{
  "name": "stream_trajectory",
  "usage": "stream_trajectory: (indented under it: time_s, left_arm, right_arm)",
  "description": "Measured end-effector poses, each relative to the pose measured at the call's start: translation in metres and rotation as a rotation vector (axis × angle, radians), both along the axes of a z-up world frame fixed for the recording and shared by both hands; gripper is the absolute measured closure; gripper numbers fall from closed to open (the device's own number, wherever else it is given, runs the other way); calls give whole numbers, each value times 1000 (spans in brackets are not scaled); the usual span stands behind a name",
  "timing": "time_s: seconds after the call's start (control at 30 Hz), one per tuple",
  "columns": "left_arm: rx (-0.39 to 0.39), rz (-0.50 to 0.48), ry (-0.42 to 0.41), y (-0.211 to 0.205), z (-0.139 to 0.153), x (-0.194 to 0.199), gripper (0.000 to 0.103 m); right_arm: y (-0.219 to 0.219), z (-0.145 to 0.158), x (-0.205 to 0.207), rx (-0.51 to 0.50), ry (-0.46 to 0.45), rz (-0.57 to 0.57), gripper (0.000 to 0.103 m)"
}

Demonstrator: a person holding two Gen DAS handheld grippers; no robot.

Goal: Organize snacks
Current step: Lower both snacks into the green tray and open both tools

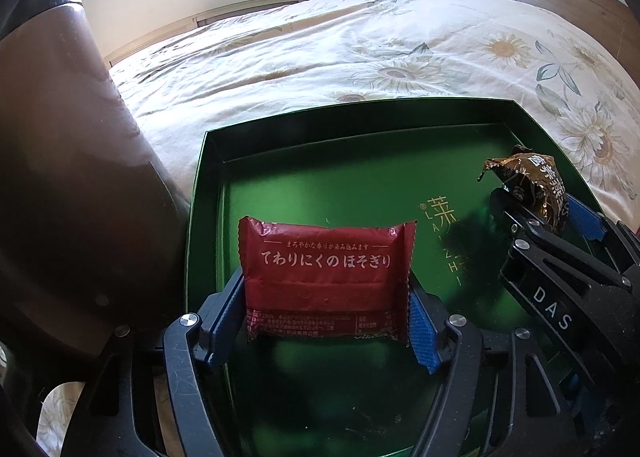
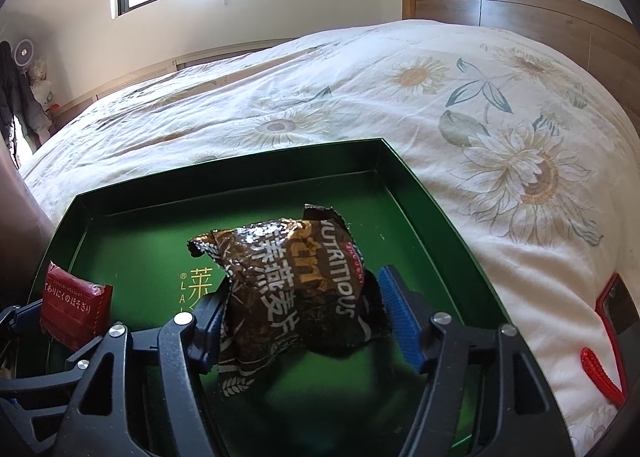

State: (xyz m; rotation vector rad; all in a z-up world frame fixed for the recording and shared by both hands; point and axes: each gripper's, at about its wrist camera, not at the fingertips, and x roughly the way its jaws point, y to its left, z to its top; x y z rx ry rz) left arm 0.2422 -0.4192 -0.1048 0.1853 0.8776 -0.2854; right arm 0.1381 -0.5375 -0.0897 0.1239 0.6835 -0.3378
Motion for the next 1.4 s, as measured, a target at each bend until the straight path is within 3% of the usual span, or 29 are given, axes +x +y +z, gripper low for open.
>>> stream_trajectory:
  time_s: [0.2,0.6,1.4]
  left_arm:
    - [-4,-5,-28,0,4,-3,28]
    - [-20,8,-56,5,9,-9,24]
    - [-8,-9,-161,7,24,-31,22]
  right_arm:
    - [0,3,-2,-7,-17,-3,0]
    - [1,7,-8,-4,-51,0,0]
    - [3,14,-15,-2,-98,19,0]
